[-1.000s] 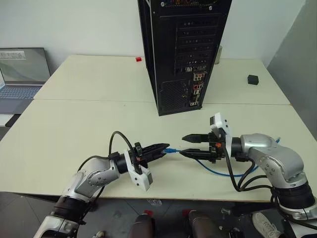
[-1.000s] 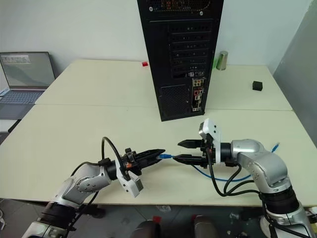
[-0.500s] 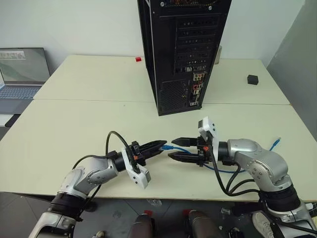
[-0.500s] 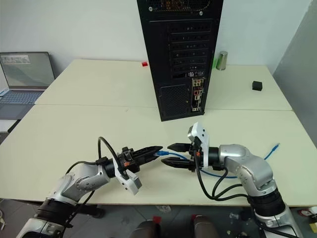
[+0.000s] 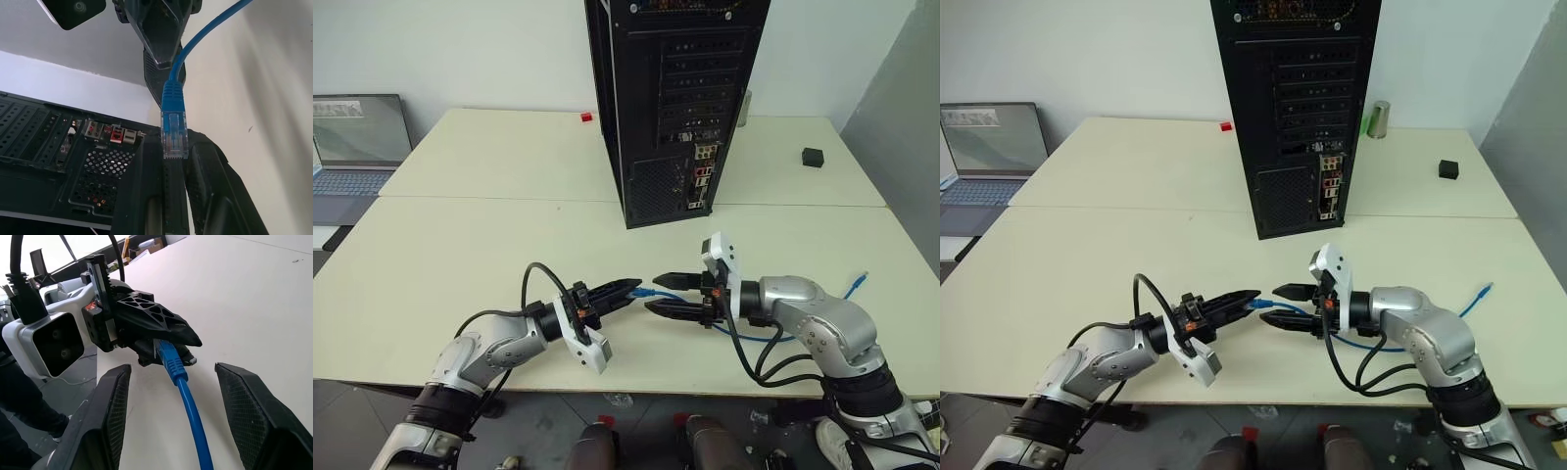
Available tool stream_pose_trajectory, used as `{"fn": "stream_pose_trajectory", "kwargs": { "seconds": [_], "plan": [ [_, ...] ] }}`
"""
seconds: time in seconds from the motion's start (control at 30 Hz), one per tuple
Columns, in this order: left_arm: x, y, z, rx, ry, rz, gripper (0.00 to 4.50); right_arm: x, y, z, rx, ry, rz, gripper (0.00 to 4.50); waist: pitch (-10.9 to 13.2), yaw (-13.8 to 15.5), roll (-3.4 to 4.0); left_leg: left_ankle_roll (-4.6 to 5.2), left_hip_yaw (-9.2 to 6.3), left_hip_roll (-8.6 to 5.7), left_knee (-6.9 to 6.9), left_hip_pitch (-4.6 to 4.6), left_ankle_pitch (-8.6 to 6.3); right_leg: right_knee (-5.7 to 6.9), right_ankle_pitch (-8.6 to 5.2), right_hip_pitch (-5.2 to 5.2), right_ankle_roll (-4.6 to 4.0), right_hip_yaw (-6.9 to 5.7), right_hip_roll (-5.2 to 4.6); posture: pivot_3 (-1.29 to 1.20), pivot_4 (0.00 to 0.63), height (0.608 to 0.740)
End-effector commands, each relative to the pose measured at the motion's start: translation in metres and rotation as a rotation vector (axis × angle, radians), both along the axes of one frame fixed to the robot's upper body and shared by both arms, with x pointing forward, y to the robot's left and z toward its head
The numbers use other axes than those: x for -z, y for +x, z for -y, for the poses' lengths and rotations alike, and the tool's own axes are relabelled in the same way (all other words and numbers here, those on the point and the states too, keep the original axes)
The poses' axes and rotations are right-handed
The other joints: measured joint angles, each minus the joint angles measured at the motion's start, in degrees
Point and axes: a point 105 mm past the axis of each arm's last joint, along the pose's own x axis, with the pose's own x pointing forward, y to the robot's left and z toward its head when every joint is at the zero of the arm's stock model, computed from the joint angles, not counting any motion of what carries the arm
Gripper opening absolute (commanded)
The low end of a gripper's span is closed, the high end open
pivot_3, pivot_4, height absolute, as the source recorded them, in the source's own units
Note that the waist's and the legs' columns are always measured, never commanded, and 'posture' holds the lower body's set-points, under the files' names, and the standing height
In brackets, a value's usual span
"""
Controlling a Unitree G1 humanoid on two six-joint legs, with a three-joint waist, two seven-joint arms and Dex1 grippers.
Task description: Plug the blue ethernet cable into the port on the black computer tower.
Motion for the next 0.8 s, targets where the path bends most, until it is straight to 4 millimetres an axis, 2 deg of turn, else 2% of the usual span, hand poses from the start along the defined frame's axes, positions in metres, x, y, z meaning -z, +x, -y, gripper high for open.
{"fn": "stream_pose_trajectory", "kwargs": {
  "seconds": [0.03, 0.1, 0.2, 0.43, 0.5, 0.8],
  "plan": [
    [-0.0089, -0.0009, 0.0004, 0.002, -0.016, 0.038, 0.28, -0.0076, -0.0007, -0.003, -0.019, 0.013, 0.036, 2.57, 0.0, 0.0, 0.0, 0.0, 0.0, 0.0, 0.0, 0.0, 0.0, 0.0, 0.0, 0.0, 0.0, 0.0, 0.0, 0.0, 0.15, 0.74],
    [-0.0089, -0.0005, 0.0005, 0.0, -0.015, 0.039, 0.28, -0.0072, -0.0005, -0.0032, -0.02, 0.012, 0.037, 2.31, 0.0, 0.0, 0.0, 0.0, 0.0, 0.0, 0.0, 0.0, 0.0, 0.0, 0.0, 0.0, 0.0, 0.0, 0.0, 0.0, 0.15, 0.74],
    [-0.009, -0.0004, 0.001, 0.001, -0.016, 0.041, 0.28, -0.007, -0.0006, -0.0038, -0.022, 0.012, 0.038, 1.56, 0.0, 0.0, 0.0, 0.0, 0.0, 0.0, 0.0, 0.0, 0.0, 0.0, 0.0, 0.0, 0.0, 0.0, 0.0, 0.0, 0.15, 0.74],
    [-0.0086, -0.0001, 0.0016, 0.002, -0.013, 0.046, 0.28, -0.0078, -0.0002, -0.0045, -0.023, 0.019, 0.035, 0.12, 0.0, 0.0, 0.0, 0.0, 0.0, 0.0, 0.0, 0.0, 0.0, 0.0, 0.0, 0.0, 0.0, 0.0, 0.0, 0.0, 0.15, 0.74],
    [-0.0086, -0.0003, 0.0016, 0.002, -0.012, 0.047, 0.28, -0.0078, -0.0004, -0.0048, -0.023, 0.019, 0.034, 0.0, 0.0, 0.0, 0.0, 0.0, 0.0, 0.0, 0.0, 0.0, 0.0, 0.0, 0.0, 0.0, 0.0, 0.0, 0.0, 0.0, 0.15, 0.74],
    [-0.0024, -0.0034, 0.0031, 0.023, 0.017, 0.034, 0.28, -0.0064, -0.0007, -0.0048, -0.028, 0.011, 0.028, 0.0, 0.0, 0.0, 0.0, 0.0, 0.0, 0.0, 0.0, 0.0, 0.0, 0.0, 0.0, 0.0, 0.0, 0.0, 0.0, 0.0, 0.15, 0.74]
  ]
}}
